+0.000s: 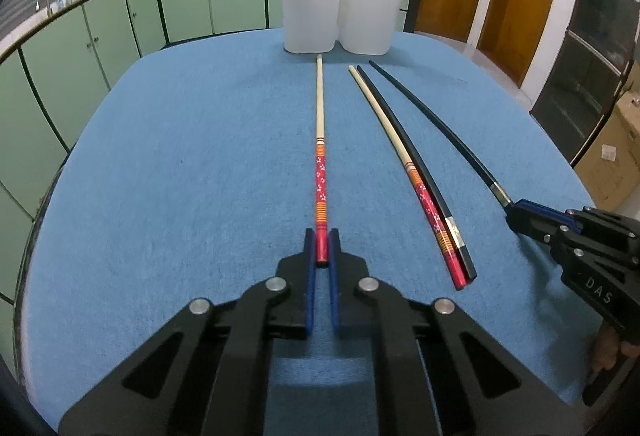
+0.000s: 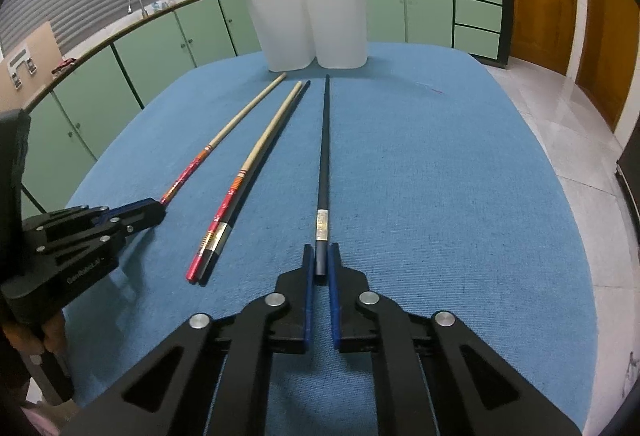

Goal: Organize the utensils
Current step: 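Lift both chopsticks and drop them into the white holder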

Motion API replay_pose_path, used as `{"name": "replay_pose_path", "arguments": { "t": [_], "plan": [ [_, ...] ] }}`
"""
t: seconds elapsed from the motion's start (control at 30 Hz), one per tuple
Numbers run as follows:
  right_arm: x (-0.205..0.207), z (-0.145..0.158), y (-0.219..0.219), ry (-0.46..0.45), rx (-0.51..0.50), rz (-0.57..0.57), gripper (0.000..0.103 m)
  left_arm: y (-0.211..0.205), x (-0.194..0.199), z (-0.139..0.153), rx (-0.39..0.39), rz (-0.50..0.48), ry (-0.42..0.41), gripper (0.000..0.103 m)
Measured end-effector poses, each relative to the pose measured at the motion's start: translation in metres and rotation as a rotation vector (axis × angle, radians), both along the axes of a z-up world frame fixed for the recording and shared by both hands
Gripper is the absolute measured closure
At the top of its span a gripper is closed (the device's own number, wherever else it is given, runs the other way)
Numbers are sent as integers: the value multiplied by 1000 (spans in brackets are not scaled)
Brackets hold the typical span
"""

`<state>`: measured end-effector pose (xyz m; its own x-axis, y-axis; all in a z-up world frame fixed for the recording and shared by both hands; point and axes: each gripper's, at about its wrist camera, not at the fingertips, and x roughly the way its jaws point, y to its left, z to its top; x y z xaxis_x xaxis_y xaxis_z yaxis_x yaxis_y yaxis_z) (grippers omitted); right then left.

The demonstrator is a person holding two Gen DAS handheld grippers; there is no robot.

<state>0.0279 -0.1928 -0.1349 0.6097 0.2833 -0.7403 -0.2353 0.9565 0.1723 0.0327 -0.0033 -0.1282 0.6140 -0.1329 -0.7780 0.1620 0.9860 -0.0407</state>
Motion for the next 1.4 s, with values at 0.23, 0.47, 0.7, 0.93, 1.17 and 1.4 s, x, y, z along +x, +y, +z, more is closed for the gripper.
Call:
{"name": "replay_pose_path", "arguments": {
  "t": [0.23,0.47,0.7,0.93,1.17,1.4],
  "plan": [
    [-6,28,-8,-62,-19,7,96,5,-7,35,-6,-16,-55,98],
    [-14,88,-27,-190,3,3,97,9,-20,104,-17,-34,-216,98],
    [-2,149,-47,-292,96,1,97,10,-15,165,-66,-39,-366,98],
    [24,191,-53,-331,155,42,97,2,7,196,-109,-74,-418,98],
    [47,219,-46,-359,150,92,97,-4,23,217,-132,-91,-467,98],
    [75,261,-40,-445,167,105,97,-4,37,247,-136,-82,-549,98]
  ]
}}
